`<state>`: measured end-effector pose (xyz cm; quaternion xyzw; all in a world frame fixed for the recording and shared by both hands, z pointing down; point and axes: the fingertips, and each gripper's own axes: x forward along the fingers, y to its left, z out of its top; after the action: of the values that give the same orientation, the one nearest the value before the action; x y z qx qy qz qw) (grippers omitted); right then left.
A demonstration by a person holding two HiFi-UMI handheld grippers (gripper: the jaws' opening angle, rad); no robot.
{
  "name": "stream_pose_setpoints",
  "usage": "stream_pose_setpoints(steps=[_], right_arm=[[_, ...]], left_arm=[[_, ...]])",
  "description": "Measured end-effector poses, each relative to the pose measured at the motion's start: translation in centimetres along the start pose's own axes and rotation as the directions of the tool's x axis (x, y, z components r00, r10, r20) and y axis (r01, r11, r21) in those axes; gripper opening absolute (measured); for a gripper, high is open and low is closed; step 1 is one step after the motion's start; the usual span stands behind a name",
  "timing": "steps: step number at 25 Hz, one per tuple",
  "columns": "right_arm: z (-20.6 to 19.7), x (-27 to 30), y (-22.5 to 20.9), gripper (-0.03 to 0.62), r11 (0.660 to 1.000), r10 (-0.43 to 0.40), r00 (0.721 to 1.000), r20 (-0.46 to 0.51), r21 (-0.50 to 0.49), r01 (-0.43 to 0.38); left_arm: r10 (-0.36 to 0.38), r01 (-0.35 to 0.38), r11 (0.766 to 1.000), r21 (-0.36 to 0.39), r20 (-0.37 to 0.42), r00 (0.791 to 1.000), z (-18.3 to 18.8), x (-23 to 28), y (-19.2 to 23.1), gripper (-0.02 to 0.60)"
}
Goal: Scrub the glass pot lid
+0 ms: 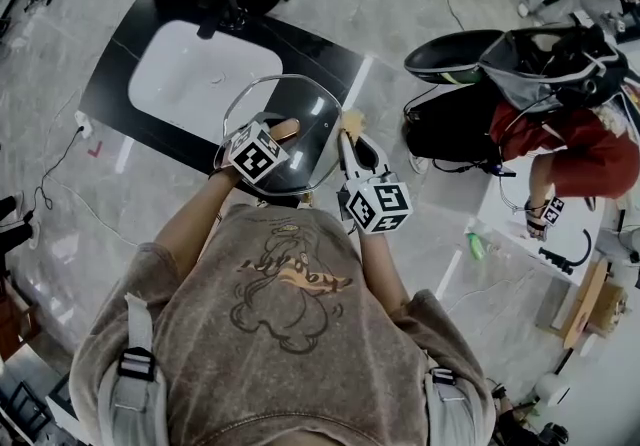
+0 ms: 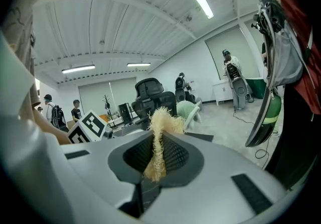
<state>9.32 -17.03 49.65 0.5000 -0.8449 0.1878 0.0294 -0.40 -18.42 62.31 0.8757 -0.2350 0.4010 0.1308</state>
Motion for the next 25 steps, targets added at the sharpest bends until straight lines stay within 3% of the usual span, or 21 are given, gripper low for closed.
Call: stream_pose_setpoints(steps=[9, 13, 19, 25], right_arm=[[0.4, 0.4, 0.2, 0.041, 1.0, 0.013, 1.0, 0.001, -0.016, -0.013], [0.5, 0.6, 0.2, 0.041, 1.0, 0.015, 1.0, 0.0, -0.02, -0.015], [0.9, 0.4, 0.2, 0.041, 0.999, 0.02, 1.0, 0.005, -0.032, -0.02], [2.3, -0.4, -1.3, 0.041, 0.999, -0.009, 1.0, 0.025, -0.046, 0.01]], left_arm=[[0.04, -0.041, 0.999, 0.018, 0.053, 0.998, 4.9, -4.9, 0.5, 0.181], [0.047, -0.048, 0.999, 0.004, 0.079, 0.996, 5.4, -5.6, 0.6, 0.181], [0.012, -0.005, 0.998, -0.061, 0.111, 0.994, 5.4, -5.8, 0.5, 0.181], [-0.023, 0.05, 0.983, -0.176, 0.15, 0.988, 5.0, -6.5, 1.1, 0.181]])
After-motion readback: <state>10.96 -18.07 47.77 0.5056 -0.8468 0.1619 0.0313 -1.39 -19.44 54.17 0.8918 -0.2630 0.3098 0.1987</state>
